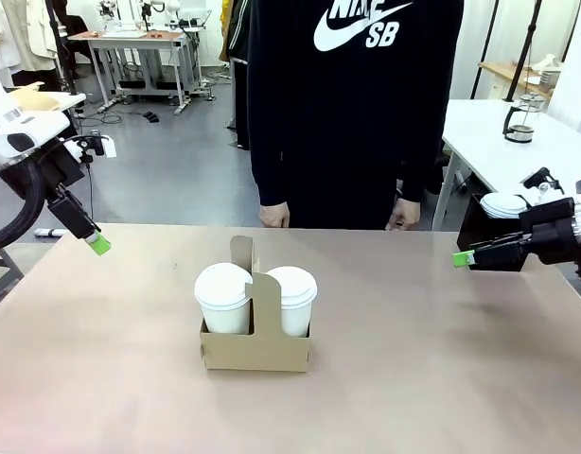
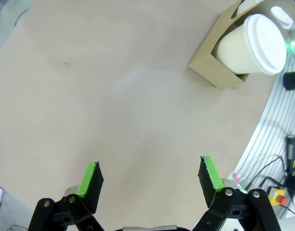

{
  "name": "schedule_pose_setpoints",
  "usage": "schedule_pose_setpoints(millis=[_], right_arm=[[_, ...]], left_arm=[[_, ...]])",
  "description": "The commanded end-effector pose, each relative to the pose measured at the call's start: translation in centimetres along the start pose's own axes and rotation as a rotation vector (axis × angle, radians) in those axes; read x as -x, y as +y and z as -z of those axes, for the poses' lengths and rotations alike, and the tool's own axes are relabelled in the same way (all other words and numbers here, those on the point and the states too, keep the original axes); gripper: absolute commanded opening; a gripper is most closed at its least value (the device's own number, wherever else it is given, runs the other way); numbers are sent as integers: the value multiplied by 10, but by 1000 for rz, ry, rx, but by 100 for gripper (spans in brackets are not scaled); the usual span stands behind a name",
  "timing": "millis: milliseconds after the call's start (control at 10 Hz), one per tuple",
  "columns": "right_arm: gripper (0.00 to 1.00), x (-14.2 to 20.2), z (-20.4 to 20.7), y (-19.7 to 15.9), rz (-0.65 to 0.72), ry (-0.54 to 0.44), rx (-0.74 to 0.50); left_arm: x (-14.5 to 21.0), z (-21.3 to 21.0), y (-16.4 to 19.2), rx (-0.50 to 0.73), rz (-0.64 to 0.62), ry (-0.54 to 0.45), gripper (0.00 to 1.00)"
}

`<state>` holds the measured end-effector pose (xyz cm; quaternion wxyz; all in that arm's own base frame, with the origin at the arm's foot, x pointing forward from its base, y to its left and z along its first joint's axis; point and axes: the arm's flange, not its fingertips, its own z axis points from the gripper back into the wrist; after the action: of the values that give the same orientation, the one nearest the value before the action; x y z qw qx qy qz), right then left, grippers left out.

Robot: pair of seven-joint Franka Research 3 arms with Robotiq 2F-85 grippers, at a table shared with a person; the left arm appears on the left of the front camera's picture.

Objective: Pour a drink into a cup and package it in a carrier.
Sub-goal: Insert the held 600 ml Paper Cup into the Cup Carrier.

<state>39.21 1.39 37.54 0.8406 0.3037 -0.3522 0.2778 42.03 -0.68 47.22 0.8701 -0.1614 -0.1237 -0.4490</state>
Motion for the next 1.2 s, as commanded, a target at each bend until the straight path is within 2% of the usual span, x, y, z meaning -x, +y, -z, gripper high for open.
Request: schedule_pose_setpoints(millis=[0,1100], right_arm=[[100,0,-1,0,6,-6,-8],[100,0,-1,0,6,-6,-8]], left_arm=[[0,-1,-2,7,-14,-13,100],[0,-1,-2,7,-14,-13,100]])
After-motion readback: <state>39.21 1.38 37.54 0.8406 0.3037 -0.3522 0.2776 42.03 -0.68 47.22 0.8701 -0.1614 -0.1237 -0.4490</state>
